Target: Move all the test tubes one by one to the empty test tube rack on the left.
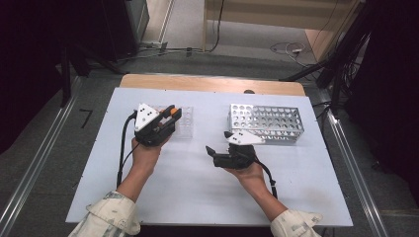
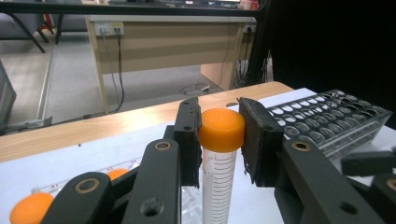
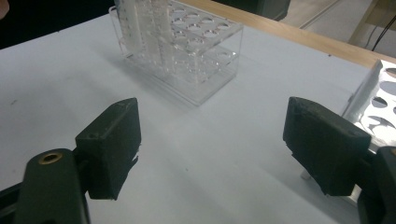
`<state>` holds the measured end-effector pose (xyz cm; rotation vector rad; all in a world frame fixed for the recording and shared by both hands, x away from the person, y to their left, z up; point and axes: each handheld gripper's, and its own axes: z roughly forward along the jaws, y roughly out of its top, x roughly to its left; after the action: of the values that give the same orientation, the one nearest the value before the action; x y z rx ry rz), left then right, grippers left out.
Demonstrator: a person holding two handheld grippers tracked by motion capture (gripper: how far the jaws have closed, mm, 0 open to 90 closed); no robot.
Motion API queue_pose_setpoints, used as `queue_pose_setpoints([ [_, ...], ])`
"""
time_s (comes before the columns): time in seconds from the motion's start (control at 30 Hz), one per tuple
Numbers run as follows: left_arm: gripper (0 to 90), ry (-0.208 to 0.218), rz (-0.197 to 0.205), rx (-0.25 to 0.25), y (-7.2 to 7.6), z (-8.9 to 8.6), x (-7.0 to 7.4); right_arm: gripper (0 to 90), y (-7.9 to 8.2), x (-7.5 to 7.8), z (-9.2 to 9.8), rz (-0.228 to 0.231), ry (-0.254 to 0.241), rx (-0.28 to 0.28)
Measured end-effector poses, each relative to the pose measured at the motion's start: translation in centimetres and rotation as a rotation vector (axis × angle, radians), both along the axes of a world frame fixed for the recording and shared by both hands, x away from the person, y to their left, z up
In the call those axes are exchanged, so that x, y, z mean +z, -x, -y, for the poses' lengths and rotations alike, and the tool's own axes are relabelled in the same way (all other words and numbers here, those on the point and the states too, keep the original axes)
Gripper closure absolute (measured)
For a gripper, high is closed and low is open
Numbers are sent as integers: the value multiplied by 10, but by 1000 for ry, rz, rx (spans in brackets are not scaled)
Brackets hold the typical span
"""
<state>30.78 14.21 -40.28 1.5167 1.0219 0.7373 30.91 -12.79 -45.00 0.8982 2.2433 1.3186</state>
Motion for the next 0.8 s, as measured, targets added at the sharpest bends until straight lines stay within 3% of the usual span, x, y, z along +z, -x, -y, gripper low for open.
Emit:
queue_pose_setpoints([
  [0.3, 703, -1, 5, 25, -19, 1, 5, 180, 6, -5, 20, -15, -5, -13],
  [0.8, 703, -14, -10, 68, -51, 5, -4, 160, 11, -1, 41, -13, -31, -26],
])
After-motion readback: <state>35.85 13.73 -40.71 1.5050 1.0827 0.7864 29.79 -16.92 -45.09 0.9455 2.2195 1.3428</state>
